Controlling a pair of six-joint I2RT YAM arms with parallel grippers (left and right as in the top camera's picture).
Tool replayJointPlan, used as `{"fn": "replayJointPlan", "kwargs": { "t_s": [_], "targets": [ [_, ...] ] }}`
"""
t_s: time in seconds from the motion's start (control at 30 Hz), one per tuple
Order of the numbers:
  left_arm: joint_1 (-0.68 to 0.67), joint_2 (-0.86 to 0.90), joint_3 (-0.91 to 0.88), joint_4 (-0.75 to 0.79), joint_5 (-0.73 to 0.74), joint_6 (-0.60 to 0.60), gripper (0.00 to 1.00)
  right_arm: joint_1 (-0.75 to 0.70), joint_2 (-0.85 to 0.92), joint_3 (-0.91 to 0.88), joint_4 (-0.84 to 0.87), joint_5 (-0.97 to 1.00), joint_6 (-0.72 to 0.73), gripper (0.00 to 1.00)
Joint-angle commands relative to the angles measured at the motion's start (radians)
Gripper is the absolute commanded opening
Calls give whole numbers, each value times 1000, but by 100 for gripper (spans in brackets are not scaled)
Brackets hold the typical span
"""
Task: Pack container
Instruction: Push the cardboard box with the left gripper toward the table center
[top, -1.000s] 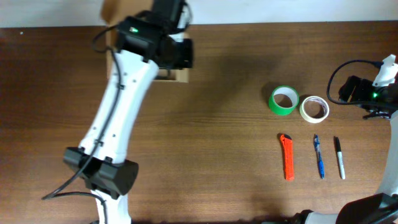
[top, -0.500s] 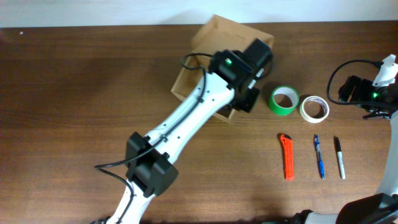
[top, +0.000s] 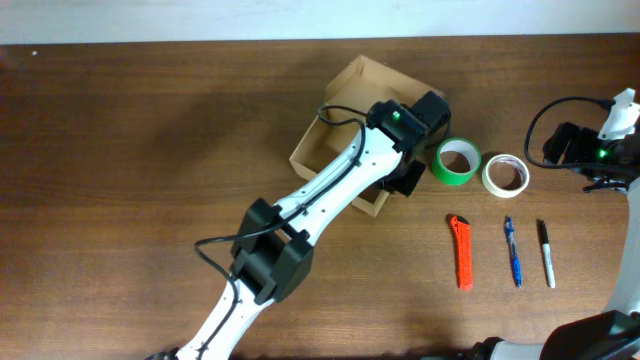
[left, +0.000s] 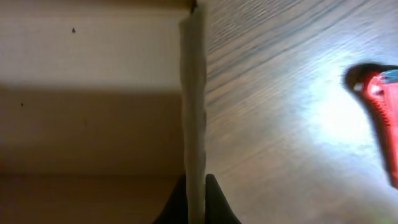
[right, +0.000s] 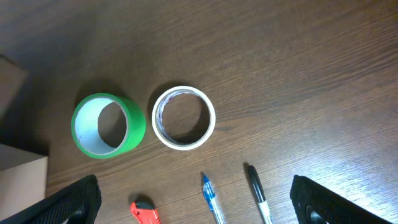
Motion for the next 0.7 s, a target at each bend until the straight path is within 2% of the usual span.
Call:
{"fn": "replayJointPlan", "kwargs": {
  "t_s": [0.0,0.2,0.27,0.4,0.43,0.57,0.67],
  "targets": [
    [3,29,12,1,3,-16,2,-3,8,23,-3,-16,4,99],
    [3,66,12,-6,11,0,2,-3,8,23,-7,-16,4,99],
    [3,72,12,-17,11,0,5,-3,8,23,-7,-16,4,99],
    [3,71,32,-29,9,16,50,-3,8,23,-7,-16,4,99],
    [4,71,43,-35,3,18,57,-3,8,23,-7,-16,4,99],
    [5,71,150,-105,-50,32,75,-3,8,23,-6,-16,4,99],
    [11,71,297,-200,-93,34,78,-3,8,23,-6,-15,4,99]
  ]
}}
